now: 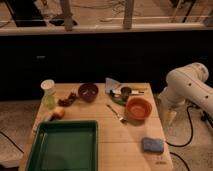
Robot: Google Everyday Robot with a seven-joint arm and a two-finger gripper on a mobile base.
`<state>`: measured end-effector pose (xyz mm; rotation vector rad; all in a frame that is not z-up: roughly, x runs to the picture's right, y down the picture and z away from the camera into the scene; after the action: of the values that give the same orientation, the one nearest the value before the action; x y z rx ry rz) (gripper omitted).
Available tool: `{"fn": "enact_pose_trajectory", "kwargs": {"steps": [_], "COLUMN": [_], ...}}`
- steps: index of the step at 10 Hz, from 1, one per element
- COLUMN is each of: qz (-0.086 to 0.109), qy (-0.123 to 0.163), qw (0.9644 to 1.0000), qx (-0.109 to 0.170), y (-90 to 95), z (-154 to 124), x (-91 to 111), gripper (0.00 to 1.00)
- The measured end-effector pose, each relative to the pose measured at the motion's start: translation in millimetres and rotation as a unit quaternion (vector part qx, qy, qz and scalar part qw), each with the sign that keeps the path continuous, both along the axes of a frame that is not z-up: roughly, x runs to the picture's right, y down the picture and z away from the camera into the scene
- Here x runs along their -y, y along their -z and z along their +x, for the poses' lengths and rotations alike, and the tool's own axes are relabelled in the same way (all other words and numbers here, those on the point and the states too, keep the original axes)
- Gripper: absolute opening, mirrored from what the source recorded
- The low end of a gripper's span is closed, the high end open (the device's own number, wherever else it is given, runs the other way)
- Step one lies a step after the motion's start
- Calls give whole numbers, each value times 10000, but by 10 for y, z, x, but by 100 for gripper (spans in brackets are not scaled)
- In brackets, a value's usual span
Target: Place sponge in tray
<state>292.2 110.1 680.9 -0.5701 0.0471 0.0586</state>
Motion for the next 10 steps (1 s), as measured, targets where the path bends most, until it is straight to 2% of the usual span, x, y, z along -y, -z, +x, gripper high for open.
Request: {"fn": "enact_pose_trajectory", "kwargs": {"steps": [7, 9, 10], "qz": [-6, -51, -90], "qy": [-6, 129, 297], "qw": [10000, 9999, 9995], "qx": [0, 7, 52], "y": [-4, 10, 27], "z": [4, 7, -19], "x": [-8, -79, -158], "gripper": [79, 80, 80]}}
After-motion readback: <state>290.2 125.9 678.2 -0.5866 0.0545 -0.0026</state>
